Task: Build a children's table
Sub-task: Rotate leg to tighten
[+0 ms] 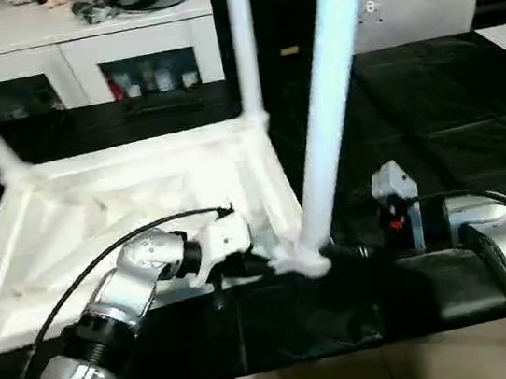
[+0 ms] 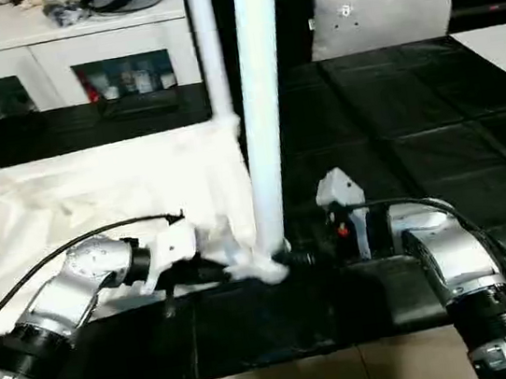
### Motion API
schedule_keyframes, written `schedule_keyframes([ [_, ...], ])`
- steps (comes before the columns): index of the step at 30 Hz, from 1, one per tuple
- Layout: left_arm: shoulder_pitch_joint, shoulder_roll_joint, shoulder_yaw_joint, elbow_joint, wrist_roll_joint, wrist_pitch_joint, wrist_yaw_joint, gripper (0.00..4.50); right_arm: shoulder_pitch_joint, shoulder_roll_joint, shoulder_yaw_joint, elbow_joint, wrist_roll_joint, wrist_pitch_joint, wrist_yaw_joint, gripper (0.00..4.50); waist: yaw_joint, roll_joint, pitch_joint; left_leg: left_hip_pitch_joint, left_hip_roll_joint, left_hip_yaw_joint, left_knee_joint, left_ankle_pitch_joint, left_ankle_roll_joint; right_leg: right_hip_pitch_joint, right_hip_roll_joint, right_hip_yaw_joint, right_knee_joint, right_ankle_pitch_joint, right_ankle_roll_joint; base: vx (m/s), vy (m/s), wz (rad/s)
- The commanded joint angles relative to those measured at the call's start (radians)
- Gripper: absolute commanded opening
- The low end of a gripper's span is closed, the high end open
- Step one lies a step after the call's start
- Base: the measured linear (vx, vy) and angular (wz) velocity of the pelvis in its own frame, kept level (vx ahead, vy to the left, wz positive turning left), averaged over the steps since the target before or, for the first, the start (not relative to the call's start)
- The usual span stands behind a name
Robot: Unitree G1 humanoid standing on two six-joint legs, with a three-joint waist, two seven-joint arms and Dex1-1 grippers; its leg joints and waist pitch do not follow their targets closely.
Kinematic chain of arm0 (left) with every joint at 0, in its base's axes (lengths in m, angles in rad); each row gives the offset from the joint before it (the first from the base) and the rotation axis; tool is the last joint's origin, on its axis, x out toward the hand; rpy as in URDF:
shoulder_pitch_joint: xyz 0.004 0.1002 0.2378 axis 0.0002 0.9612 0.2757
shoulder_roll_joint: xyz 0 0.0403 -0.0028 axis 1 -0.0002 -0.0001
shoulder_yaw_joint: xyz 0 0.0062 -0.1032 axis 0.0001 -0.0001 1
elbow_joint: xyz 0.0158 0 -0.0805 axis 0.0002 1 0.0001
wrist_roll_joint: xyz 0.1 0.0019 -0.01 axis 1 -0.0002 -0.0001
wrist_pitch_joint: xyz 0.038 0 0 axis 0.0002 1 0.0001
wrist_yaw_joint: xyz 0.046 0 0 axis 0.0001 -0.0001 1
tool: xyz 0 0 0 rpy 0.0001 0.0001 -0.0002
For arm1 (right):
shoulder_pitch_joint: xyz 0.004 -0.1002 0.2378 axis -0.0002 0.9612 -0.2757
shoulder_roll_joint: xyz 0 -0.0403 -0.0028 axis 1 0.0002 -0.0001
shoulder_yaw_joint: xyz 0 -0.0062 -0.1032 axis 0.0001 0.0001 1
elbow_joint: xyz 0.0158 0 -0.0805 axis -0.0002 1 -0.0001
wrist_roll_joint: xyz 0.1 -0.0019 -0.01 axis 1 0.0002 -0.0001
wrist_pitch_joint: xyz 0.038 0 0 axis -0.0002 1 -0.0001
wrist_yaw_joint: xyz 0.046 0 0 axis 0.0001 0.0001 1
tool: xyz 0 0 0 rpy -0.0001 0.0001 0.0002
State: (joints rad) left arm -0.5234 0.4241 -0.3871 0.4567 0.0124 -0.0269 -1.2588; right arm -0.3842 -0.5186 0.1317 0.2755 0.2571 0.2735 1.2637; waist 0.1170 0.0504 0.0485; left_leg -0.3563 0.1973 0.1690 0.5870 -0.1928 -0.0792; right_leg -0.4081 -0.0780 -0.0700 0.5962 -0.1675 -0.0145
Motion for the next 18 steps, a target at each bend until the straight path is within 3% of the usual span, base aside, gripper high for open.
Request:
schedule_keyframes([
  [1, 0.003, 0.010, -0.049, -0.015, 0.011, -0.038, -0.073, 0.00, -0.008, -0.010, 0.018, -0.016, 0.019, 0.002, 0.038, 3.61, 0.000, -0.017, -0.066, 0.001, 0.030, 0.000, -0.062, -0.178, 0.072, 0.055, -0.061, 0.040, -0.068, -0.273, -0.202, 0.000, 0.000, 0.00],
  [8, -0.005, 0.014, -0.053, -0.016, -0.007, -0.049, -0.123, 0.00, -0.018, 0.012, 0.043, -0.002, 0.042, -0.007, 0.098, 3.07, 0.005, -0.019, -0.067, 0.000, 0.031, 0.000, -0.062, -0.171, 0.067, 0.054, -0.062, 0.041, -0.066, -0.272, -0.201, 0.000, 0.000, 0.00],
  [18, -0.010, 0.012, -0.054, 0.001, 0.000, -0.060, -0.130, 0.00, -0.007, 0.012, 0.068, -0.021, 0.075, 0.056, 0.158, 2.32, 0.013, -0.020, -0.069, 0.001, 0.031, 0.001, -0.060, -0.150, 0.065, 0.055, -0.061, 0.041, -0.063, -0.253, -0.201, 0.000, 0.000, 0.00],
])
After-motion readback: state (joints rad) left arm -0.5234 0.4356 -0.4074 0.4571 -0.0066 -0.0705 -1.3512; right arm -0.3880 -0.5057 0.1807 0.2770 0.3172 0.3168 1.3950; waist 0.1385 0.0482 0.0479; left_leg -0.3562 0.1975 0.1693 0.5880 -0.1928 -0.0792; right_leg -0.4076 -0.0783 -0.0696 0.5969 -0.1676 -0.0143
